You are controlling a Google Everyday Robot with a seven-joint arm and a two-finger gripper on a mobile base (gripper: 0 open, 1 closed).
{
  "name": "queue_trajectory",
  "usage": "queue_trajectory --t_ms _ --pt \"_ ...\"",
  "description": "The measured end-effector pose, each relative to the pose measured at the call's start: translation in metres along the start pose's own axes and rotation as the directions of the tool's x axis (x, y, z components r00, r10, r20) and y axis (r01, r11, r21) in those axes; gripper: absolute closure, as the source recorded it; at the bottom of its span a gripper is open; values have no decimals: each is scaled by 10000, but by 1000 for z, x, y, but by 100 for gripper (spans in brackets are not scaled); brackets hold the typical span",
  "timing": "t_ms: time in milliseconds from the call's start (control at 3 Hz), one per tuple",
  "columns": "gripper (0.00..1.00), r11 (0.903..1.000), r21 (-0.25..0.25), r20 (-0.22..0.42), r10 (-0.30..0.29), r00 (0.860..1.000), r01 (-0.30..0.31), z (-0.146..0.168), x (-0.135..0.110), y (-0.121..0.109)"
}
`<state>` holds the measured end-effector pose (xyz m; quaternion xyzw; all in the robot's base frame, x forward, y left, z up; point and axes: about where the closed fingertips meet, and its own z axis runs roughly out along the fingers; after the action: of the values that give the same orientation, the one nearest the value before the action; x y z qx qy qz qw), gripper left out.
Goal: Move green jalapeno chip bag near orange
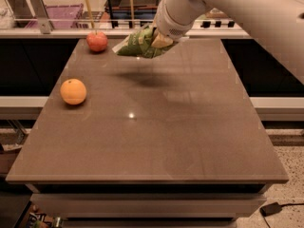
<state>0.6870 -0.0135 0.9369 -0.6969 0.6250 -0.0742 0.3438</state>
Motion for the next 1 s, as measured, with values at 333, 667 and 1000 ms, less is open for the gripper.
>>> queue_trajectory --t_ms 333,667,1000 --pt "100 9999 -156 -169 -32 9999 29 -11 -20 33" --pt "100 9996 -288 -285 -16 9996 8 -16 -31 65" --pt "100 9990 -436 -556 -7 9985 -17 -18 -41 100"
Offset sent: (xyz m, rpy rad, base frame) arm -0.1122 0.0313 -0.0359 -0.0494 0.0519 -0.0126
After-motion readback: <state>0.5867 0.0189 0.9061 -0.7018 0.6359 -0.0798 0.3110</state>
